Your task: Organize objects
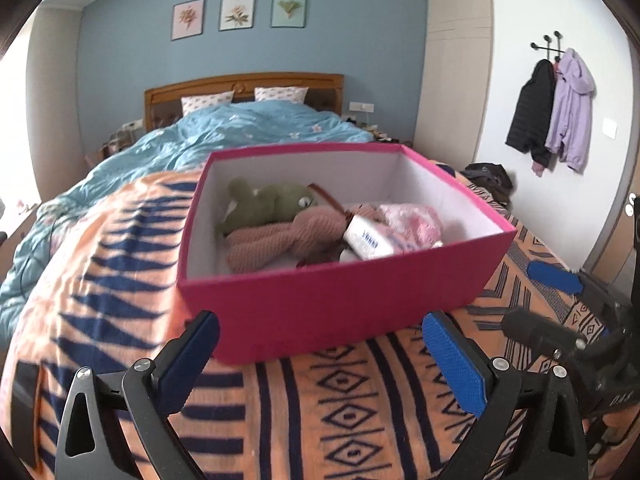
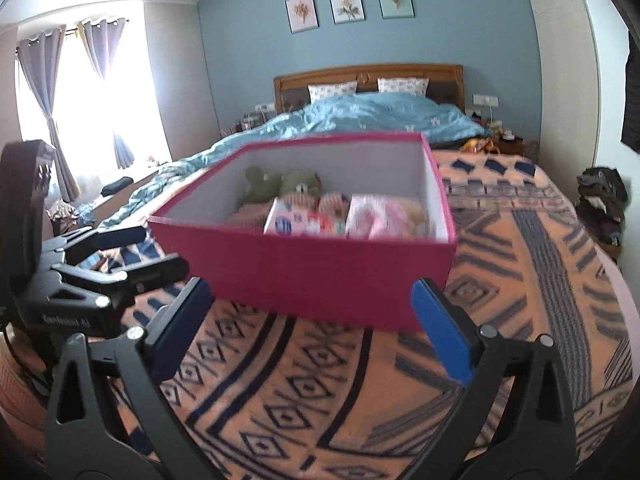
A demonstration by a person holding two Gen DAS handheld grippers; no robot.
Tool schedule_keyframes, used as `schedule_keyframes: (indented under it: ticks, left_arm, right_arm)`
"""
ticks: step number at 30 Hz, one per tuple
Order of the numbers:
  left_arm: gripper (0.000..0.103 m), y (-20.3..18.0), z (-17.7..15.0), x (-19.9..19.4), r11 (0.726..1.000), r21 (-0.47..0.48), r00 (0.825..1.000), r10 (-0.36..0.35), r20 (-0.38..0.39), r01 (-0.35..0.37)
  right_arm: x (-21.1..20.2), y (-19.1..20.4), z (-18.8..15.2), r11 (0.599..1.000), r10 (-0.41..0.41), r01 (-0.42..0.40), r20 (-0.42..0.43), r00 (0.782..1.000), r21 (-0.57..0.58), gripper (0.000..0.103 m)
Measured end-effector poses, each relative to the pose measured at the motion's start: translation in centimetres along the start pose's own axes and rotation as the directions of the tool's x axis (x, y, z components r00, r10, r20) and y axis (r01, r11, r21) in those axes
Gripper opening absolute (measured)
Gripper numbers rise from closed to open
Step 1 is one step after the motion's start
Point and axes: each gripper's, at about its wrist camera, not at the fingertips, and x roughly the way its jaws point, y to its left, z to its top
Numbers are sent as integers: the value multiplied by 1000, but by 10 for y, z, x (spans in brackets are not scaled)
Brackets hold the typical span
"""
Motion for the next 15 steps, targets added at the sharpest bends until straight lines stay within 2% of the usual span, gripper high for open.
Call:
schedule_keyframes:
  ticks: [5,15]
  left_arm:
    - [103,-1,-17,-2,999,-15,999,39,-22,-40]
    - [103,-13,-35,-7,999,0,998,41,-37,-41]
  right_arm:
    - [5,-1,-17,1000,-3,4,-43,999,16,101]
    - [8,1,-29,1000,-5,7,-65,998,29,101]
